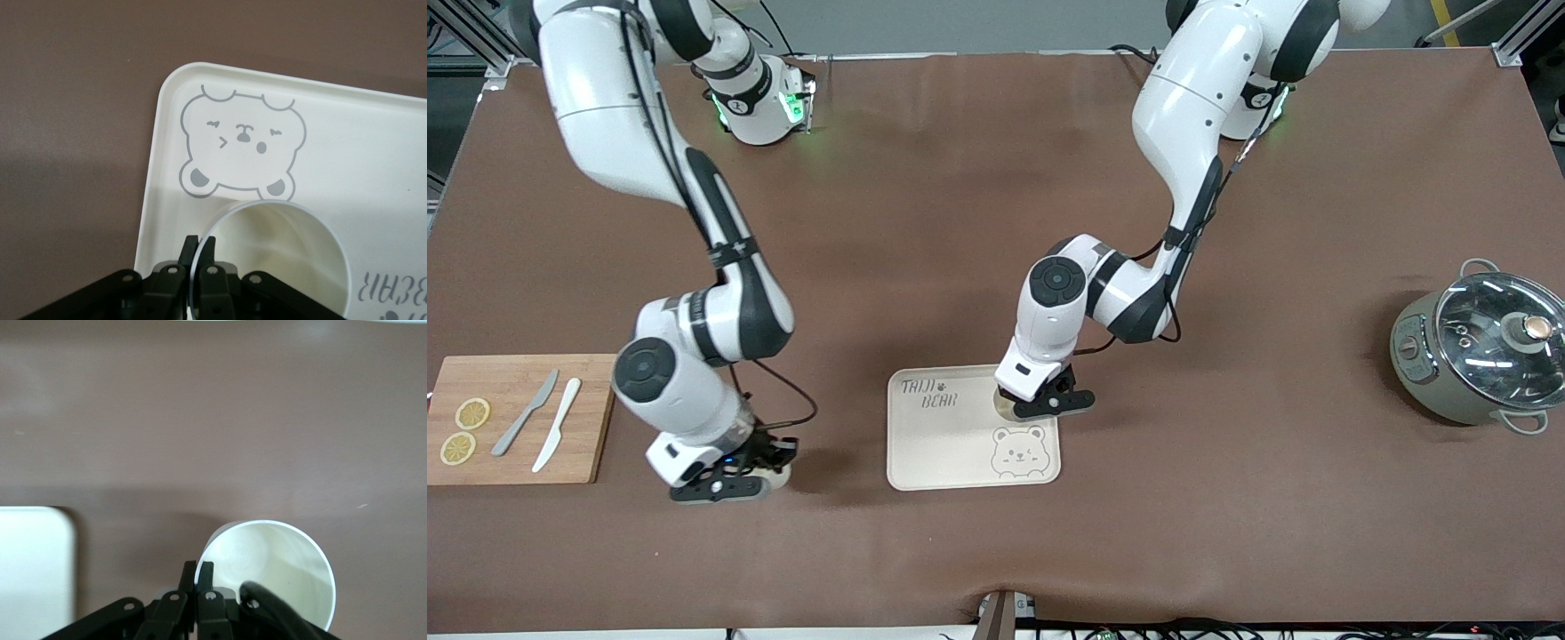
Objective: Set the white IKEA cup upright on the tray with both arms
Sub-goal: 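Carry the cup onto the tray with the left gripper while the right gripper lifts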
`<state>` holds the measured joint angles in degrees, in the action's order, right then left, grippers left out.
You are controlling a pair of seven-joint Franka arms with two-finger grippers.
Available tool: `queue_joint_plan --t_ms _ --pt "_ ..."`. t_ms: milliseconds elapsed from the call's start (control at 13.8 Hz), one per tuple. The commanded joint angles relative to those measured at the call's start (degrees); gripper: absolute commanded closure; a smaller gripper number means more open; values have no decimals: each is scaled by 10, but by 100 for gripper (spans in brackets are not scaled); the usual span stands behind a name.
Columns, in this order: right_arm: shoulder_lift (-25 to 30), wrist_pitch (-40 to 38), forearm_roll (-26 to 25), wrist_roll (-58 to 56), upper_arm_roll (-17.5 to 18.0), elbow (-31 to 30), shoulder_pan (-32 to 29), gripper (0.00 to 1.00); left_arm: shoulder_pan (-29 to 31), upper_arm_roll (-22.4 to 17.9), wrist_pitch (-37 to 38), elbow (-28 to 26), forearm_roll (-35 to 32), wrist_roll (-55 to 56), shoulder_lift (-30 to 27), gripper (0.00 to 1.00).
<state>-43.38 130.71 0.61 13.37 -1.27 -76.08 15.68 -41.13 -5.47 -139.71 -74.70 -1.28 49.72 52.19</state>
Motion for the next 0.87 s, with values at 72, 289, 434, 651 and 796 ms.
queue_joint_plan --t_ms 72,289,434,651,796 --pt "7 -60 -7 96 -5 44 44 100 -5 -9 -6 15 -12 11 13 14" --pt "4 -58 -7 158 -7 44 79 100 -5 -9 -2 15 -6 16 3 0" --pt "-2 -54 -8 163 -7 49 96 100 3 -7 48 17 8 22 -34 0" --pt "-25 -51 -9 170 -7 73 114 100 60 5 153 39 25 -28 -75 0" --pt "-48 -51 -21 198 -8 93 130 100 104 3 209 38 54 -113 -117 0"
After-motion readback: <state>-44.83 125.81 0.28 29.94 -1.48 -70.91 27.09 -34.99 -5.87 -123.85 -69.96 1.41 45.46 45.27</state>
